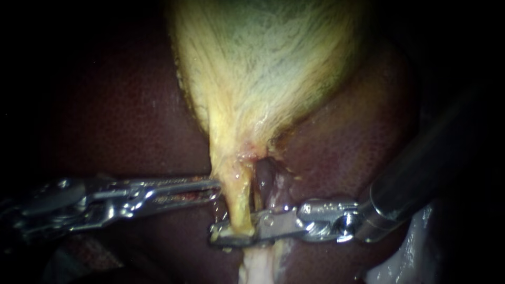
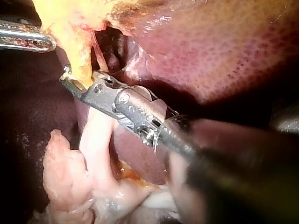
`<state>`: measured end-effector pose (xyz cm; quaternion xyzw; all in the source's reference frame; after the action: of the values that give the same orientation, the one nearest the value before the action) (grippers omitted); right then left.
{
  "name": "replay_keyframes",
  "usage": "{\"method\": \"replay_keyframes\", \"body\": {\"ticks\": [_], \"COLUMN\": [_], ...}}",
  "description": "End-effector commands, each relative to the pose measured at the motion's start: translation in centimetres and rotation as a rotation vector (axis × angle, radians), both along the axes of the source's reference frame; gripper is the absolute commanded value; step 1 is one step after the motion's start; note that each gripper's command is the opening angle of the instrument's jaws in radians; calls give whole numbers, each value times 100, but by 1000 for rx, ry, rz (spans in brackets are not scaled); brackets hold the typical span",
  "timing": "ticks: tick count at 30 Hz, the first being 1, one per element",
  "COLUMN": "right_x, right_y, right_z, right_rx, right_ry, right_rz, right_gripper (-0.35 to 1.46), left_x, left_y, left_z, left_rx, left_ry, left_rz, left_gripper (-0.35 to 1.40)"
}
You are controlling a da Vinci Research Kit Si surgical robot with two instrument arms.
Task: Going back second clip left tube
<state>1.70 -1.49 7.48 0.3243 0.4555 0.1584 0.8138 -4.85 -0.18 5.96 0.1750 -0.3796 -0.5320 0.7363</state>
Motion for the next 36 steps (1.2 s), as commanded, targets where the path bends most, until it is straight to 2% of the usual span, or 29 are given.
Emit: {"method": "replay_keyframes", "body": {"ticks": [1,9,14,15,18,23,36], "right_x": [0,0,3,4,8,13,5], "right_y": [0,-1,-1,-1,0,3,17], "right_z": [0,-1,-2,-2,-1,3,20], "right_rx": [0,0,6,8,-65,-178,-255], "right_ry": [0,3,44,57,120,175,206], "right_rz": [0,0,23,31,19,-16,-49], "right_gripper": [-35,-35,32,39,49,58,60], "left_x": [0,0,1,1,1,0,0], "left_y": [0,0,0,0,0,-1,-3], "left_z": [0,0,0,0,-1,-2,-5], "left_rx": [0,0,0,0,0,0,0], "left_ry": [0,0,0,0,0,0,0], "left_rz": [0,0,0,0,0,0,-1], "left_gripper": [-23,-23,-23,-23,-23,-23,-25]}}
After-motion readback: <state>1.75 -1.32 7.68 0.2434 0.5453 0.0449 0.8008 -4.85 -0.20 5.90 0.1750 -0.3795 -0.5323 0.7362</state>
